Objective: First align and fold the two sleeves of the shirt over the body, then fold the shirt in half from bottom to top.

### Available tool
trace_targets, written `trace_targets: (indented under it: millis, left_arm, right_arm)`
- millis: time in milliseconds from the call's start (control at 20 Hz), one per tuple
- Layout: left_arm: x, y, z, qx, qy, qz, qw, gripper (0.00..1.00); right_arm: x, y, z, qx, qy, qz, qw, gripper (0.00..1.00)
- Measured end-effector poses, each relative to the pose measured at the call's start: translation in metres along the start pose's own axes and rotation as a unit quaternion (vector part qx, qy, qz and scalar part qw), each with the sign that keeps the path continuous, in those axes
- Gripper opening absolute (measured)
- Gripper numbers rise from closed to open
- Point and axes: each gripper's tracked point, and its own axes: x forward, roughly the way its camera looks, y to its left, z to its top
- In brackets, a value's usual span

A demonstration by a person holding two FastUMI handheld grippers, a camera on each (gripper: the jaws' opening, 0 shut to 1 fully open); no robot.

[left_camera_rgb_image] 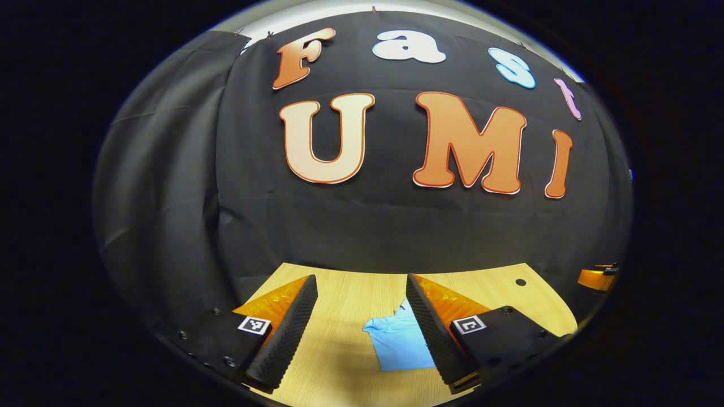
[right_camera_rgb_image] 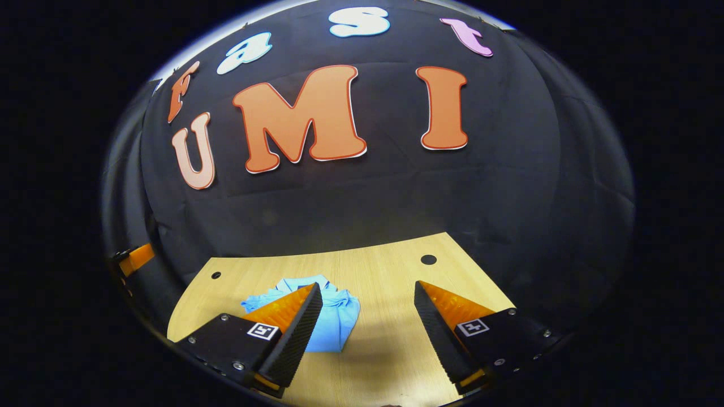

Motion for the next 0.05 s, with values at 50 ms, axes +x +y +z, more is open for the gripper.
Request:
trace_targets:
  millis: [50]
  left_arm:
    - [0.0015, -0.0117, 0.0008, 0.005, -0.001, -0.001, 1.0, 1.0]
  right_arm:
    - [-0.0014, 0.0007, -0.0015, 0.001, 0.002, 0.002, 1.0, 0.99]
